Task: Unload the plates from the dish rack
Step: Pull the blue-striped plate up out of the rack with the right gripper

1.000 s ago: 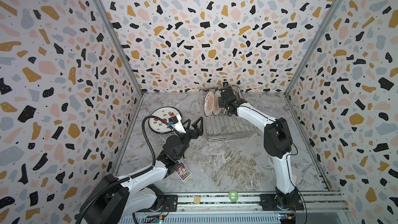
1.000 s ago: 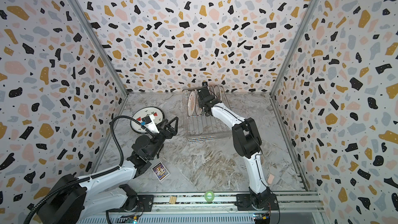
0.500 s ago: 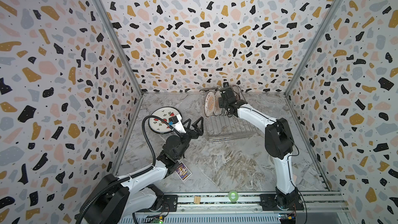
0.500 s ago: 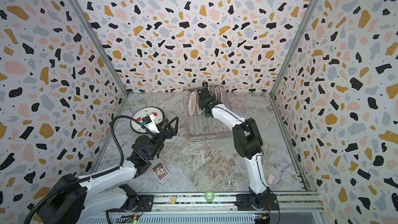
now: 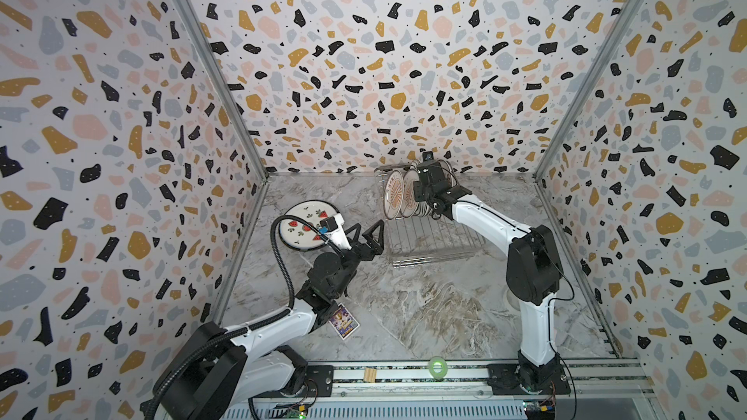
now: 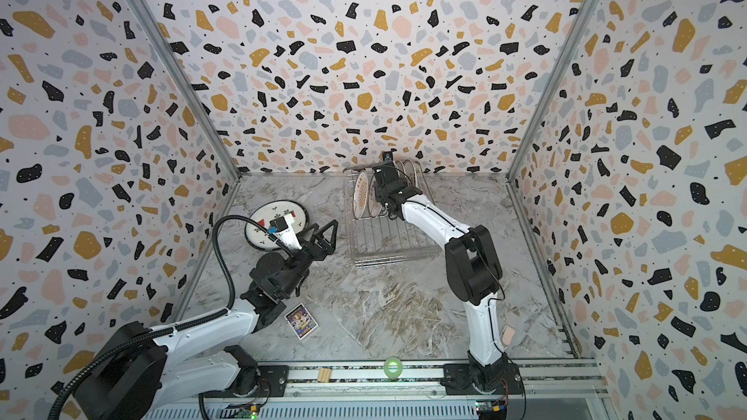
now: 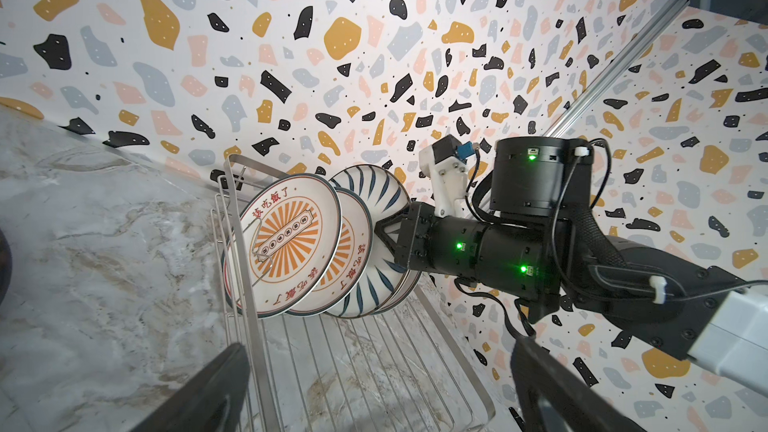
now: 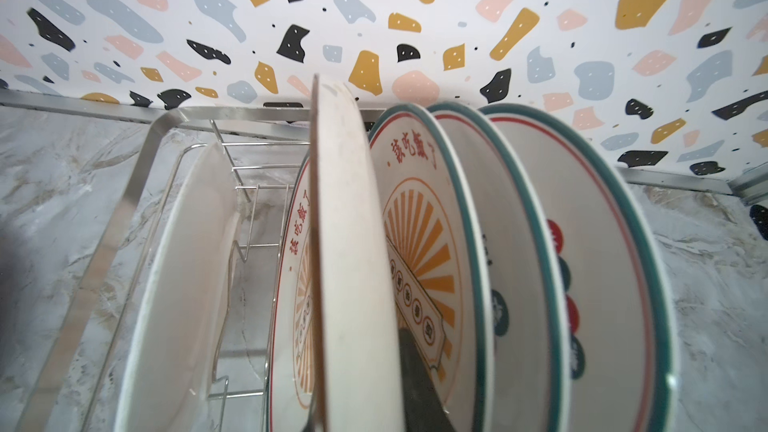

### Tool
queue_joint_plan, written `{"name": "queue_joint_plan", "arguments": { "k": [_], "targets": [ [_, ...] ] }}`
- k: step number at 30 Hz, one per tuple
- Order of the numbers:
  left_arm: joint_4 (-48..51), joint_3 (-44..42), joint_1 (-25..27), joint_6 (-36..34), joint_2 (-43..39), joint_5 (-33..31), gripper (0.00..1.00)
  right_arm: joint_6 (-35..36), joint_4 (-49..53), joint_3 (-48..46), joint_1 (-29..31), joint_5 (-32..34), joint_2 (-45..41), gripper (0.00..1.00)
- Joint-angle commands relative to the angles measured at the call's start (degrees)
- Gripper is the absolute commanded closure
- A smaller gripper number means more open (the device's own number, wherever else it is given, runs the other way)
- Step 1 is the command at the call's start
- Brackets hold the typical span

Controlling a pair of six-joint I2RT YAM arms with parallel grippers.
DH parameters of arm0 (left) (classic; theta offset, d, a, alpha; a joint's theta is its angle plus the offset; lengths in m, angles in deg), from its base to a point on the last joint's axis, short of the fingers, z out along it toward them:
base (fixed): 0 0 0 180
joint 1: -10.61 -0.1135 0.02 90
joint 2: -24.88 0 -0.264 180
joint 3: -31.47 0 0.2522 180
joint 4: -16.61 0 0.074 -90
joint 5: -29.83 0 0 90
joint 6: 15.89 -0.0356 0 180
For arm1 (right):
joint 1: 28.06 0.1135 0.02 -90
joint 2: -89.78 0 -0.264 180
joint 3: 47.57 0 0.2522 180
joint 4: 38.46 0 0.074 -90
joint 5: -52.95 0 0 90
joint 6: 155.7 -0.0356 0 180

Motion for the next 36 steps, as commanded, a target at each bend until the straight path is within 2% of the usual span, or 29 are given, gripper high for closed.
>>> {"name": "queue_joint_plan", "arguments": {
  "k": [1, 10, 24, 29, 32, 36],
  "targets": [
    [-3.17, 2.1, 0.22, -0.38, -0.08, 1.11, 0.0, 1.34, -4.59, -0.53, -0.54, 3.63, -7.83, 0.84],
    [-5.27, 2.45, 0.2, 0.42, 0.66, 3.43, 0.0, 2.52, -8.67, -7.3, -0.28, 4.71, -14.27, 0.84],
    [-2.66, 5.62, 0.72, 1.45, 2.88, 2.13, 0.0, 4.04, -14.26, -19.91, 0.7, 6.79, -27.55, 0.84],
    [-5.16, 4.22, 1.69, 0.85, 2.73, -1.88, 0.0, 2.87, -17.31, -25.6, 0.6, 3.19, -33.24, 0.84],
    [-4.13, 4.89, 1.72, 0.79, 2.99, -2.5, 0.0, 0.84, -17.96, -28.71, -1.07, -3.78, -36.91, 0.84],
    [-3.26, 5.44, 1.71, 0.27, 2.66, -2.39, 0.0, -0.46, -19.34, -33.09, -2.05, -5.39, -41.18, 0.85]
  ]
}}
